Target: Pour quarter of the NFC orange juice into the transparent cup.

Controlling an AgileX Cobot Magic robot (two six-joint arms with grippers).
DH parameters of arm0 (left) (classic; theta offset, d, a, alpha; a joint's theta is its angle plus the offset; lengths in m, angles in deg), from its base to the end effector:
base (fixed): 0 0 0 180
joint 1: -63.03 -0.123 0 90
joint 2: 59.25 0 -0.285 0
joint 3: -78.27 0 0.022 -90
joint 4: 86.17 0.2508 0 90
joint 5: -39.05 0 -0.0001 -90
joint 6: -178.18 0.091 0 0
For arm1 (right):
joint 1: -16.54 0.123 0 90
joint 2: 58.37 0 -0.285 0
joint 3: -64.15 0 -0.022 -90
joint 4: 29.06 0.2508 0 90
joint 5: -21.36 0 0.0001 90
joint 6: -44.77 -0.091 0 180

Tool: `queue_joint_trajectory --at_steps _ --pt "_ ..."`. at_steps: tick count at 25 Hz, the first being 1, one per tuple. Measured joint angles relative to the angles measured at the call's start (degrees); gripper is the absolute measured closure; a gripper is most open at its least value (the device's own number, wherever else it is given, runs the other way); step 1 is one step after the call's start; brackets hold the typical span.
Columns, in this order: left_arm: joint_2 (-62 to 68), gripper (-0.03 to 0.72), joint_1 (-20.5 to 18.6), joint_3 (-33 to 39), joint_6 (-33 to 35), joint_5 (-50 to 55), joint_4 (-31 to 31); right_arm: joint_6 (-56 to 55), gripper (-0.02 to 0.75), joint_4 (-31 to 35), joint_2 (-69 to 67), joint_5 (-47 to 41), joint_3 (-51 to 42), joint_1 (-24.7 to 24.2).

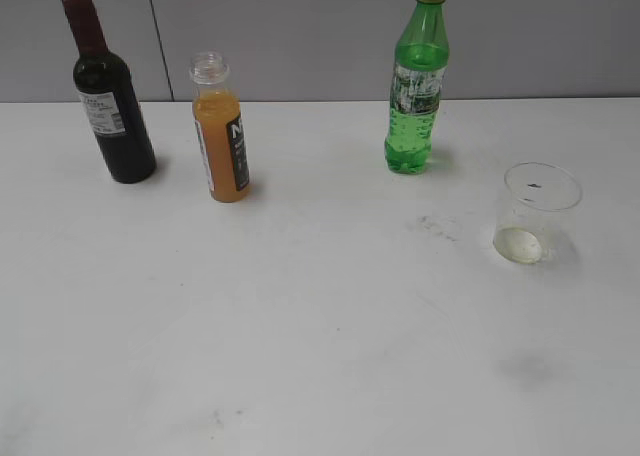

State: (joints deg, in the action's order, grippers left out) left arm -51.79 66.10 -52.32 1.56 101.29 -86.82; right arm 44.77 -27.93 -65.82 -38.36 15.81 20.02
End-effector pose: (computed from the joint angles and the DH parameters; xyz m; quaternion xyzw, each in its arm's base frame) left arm -0.0052 -0.0006 0.2711 0.0488 0.8607 -0.0043 0.5067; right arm -0.0056 0.0012 0.2799 -0.0260 0.8453 0.0261 0.5330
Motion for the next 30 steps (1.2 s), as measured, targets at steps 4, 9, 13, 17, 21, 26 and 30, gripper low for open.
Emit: queue_joint_trajectory --at_steps 4,9,13,17,21,26,30 --pt "0.0 0.181 0.0 0.0 0.0 0.0 0.0 0.0 0.166 0.0 0.0 0.0 0.0 0.0" --pt "0.0 0.181 0.0 0.0 0.0 0.0 0.0 0.0 0.166 0.0 0.0 0.0 0.0 0.0" --pt "0.0 0.181 0.0 0.0 0.0 0.0 0.0 0.0 0.166 0.0 0.0 0.0 0.0 0.0" --pt "0.0 0.181 0.0 0.0 0.0 0.0 0.0 0.0 0.166 0.0 0.0 0.0 0.0 0.0" --pt "0.0 0.181 0.0 0.0 0.0 0.0 0.0 0.0 0.166 0.0 0.0 0.0 0.0 0.0" --pt "0.0 0.181 0.0 0.0 0.0 0.0 0.0 0.0 0.166 0.0 0.0 0.18 0.0 0.0" --pt "0.0 0.181 0.0 0.0 0.0 0.0 0.0 0.0 0.166 0.0 -1.38 1.38 0.56 0.0"
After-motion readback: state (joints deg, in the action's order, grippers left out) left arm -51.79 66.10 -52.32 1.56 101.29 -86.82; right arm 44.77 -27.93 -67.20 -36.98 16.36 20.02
